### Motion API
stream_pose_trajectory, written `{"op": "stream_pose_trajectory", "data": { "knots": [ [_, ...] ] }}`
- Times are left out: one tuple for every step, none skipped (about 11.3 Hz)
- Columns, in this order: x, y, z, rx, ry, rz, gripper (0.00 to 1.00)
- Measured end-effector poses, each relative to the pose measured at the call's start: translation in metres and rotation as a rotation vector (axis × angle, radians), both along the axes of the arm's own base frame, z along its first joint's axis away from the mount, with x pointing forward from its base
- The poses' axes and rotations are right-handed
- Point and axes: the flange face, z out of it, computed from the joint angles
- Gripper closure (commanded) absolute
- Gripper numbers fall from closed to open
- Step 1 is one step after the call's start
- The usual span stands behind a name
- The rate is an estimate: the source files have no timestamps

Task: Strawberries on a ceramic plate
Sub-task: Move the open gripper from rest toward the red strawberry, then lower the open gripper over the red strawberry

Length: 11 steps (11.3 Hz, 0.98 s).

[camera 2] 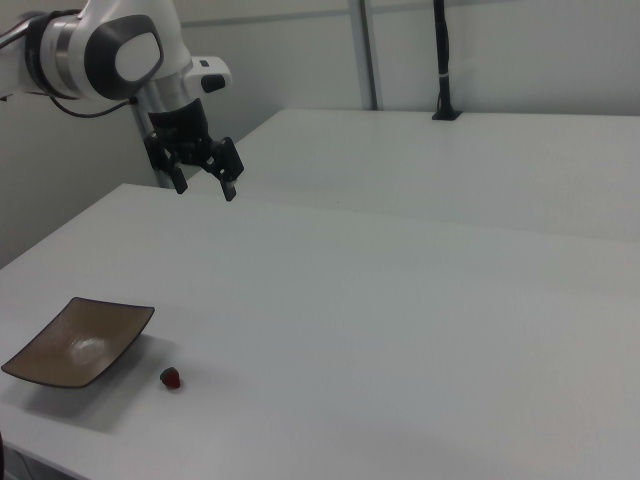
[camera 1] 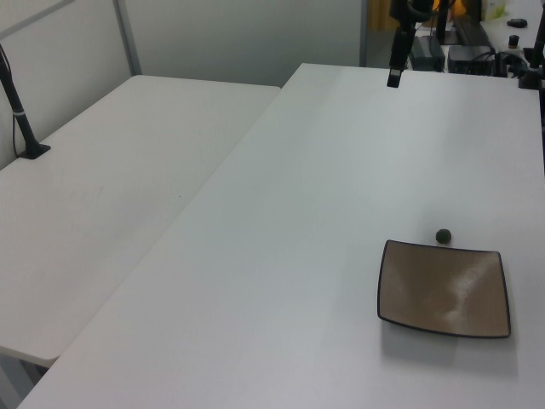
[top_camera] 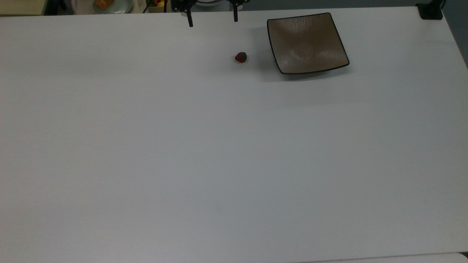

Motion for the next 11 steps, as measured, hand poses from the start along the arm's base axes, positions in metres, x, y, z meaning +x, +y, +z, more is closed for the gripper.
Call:
{"op": "stream_pose_trajectory", "data": {
  "knots": [
    [0.0, 0.0, -0.001, -0.003, 0.004, 0.018, 0.0],
    [-0.001, 0.0, -0.004, -0.011, 0.018, 0.069, 0.0],
    [-0.003, 0.0, -0.009, -0.021, 0.039, 0.139, 0.0],
    [-0.006, 0.0, -0.015, -0.031, 0.069, 0.223, 0.0],
    [-0.009, 0.001, -0.023, -0.037, 0.099, 0.298, 0.0],
    [-0.012, 0.003, -0.033, -0.04, 0.132, 0.357, 0.0],
    [-0.015, 0.005, -0.042, -0.04, 0.16, 0.387, 0.0],
    [-0.018, 0.008, -0.05, -0.04, 0.183, 0.417, 0.0],
    [-0.021, 0.011, -0.058, -0.041, 0.202, 0.453, 0.0],
    [-0.024, 0.016, -0.065, -0.041, 0.218, 0.479, 0.0],
    [-0.026, 0.02, -0.071, -0.041, 0.233, 0.493, 0.0]
  ]
}}
